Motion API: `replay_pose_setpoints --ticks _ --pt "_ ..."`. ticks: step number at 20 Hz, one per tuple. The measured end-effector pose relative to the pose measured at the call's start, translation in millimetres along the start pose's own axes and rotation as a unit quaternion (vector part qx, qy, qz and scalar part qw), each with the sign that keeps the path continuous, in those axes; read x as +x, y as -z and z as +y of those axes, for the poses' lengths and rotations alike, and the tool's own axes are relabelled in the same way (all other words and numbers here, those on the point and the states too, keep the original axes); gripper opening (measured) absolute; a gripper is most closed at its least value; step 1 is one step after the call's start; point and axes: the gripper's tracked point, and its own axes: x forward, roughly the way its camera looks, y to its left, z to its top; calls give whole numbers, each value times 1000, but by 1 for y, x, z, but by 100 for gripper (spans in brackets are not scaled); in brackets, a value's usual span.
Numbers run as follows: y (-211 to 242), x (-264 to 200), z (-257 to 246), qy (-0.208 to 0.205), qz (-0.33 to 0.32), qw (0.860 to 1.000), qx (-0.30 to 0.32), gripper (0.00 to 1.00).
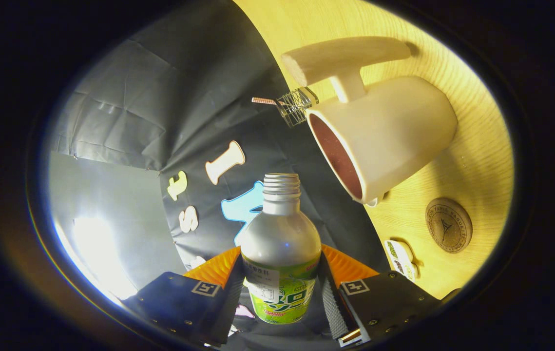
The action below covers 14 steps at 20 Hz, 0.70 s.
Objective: Take the bottle from table, then pour the juice into the cup, finally place the bottle on the coaster
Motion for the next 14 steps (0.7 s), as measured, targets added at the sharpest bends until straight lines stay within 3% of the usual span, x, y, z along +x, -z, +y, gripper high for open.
replay_pose_setpoints --ticks 8,14 --pt "-5 1 11 -2 6 999 -52 75" --pt "0 -3 20 16 25 984 -177 75"
